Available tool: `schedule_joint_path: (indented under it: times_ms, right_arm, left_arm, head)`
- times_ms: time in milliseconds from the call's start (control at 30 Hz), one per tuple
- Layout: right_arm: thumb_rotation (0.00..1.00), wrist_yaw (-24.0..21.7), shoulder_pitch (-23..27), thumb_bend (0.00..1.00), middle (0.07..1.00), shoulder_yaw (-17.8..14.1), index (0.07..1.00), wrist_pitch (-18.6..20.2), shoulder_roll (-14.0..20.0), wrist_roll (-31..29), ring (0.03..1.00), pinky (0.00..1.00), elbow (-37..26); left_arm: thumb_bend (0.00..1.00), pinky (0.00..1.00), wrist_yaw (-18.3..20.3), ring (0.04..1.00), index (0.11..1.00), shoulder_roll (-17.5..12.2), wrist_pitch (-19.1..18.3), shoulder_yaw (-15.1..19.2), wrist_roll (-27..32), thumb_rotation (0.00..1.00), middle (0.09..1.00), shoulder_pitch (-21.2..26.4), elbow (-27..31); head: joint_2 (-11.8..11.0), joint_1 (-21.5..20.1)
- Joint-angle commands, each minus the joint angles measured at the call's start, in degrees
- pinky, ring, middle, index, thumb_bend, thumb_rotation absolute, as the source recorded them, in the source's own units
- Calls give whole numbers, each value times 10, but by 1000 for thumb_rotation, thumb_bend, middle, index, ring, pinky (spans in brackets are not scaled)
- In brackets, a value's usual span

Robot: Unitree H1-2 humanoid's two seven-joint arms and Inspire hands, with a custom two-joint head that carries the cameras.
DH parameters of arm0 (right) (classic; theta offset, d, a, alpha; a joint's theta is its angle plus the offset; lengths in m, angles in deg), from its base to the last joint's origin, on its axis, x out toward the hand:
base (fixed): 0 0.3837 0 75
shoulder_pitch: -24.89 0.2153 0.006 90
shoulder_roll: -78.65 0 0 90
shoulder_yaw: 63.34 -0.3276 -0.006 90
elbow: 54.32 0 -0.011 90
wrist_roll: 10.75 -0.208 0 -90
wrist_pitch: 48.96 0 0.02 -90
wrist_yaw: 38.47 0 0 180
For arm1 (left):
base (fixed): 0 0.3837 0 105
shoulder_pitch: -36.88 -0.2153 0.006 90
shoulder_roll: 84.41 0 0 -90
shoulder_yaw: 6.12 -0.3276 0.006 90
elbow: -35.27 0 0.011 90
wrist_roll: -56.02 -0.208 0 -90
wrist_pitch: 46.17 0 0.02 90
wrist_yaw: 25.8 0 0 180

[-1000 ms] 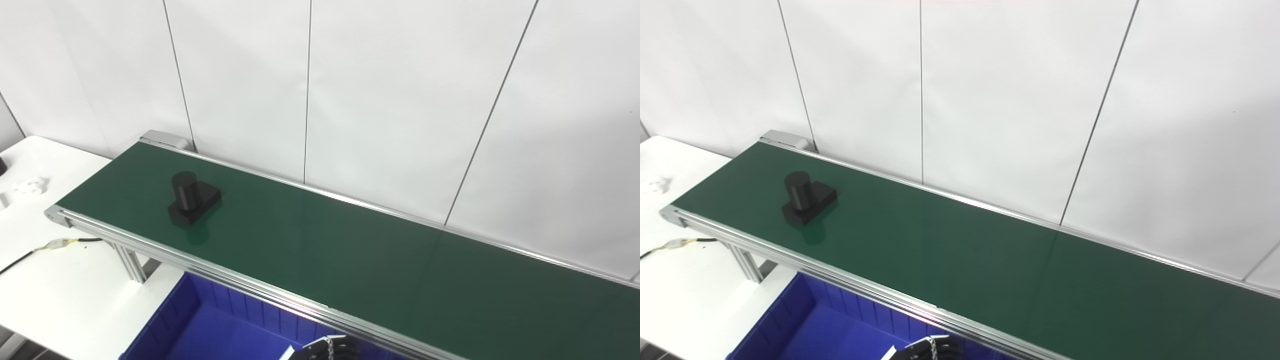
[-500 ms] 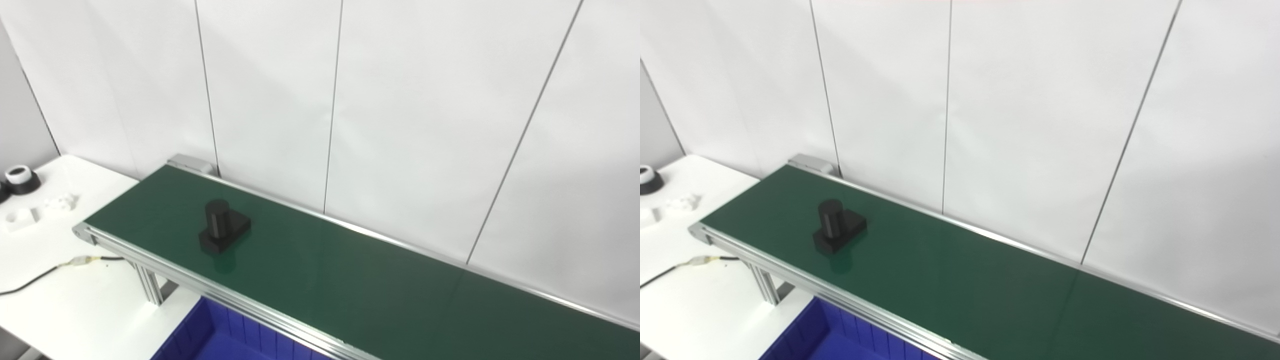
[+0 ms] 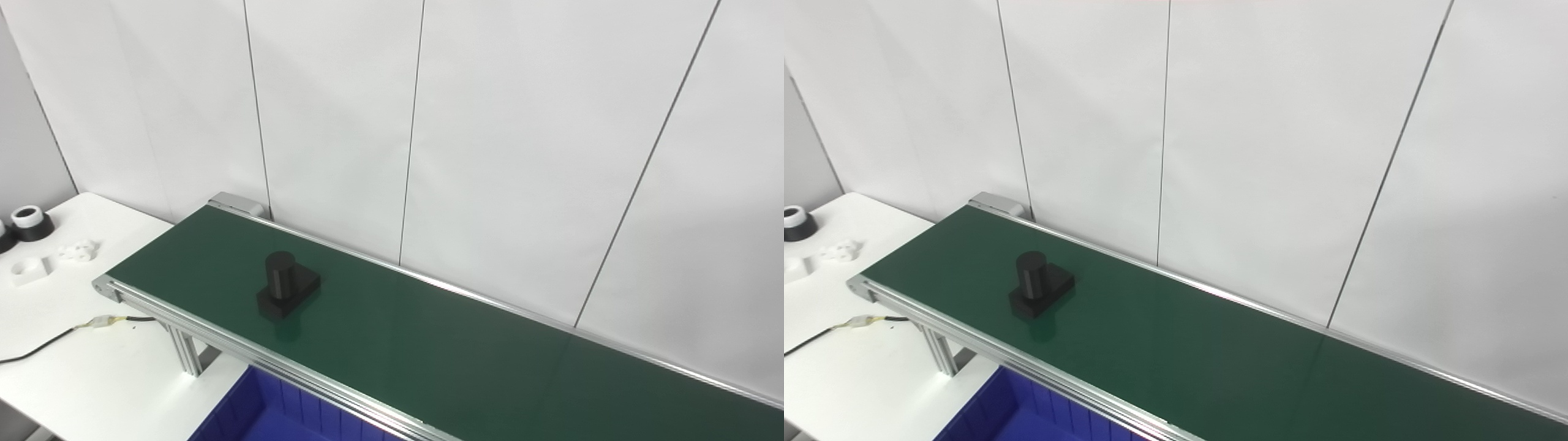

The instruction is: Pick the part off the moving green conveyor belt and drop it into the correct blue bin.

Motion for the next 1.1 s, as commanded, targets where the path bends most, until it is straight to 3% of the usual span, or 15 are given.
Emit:
schedule_joint_path:
  times_ms: [0,400,700,933,1067]
  right_arm:
    - [505,3,6,424,765,-5,842,-34,4,-3,698,604,-15]
    - [487,10,-4,480,706,-19,793,-35,19,-11,642,555,-47]
    - [458,28,-28,510,702,-52,776,-19,39,65,655,548,-125]
    - [438,19,-35,529,705,-65,774,14,56,77,663,569,-179]
    - [444,18,-33,556,694,-71,769,8,61,73,652,553,-193]
  left_arm:
    - [981,684,7,723,730,8,24,-2,2,277,727,10,11]
    - [980,655,-10,715,742,17,23,-6,-23,312,732,9,15]
    - [994,663,-21,715,745,27,23,-9,-29,314,737,10,14]
    - [976,647,-29,707,753,31,23,-14,-40,323,734,12,15]
    - [982,657,-33,712,754,33,23,-15,-39,314,744,12,13]
  head:
    - [2,1]
    - [6,23]
    - [11,36]
    - [13,49]
    - [14,40]
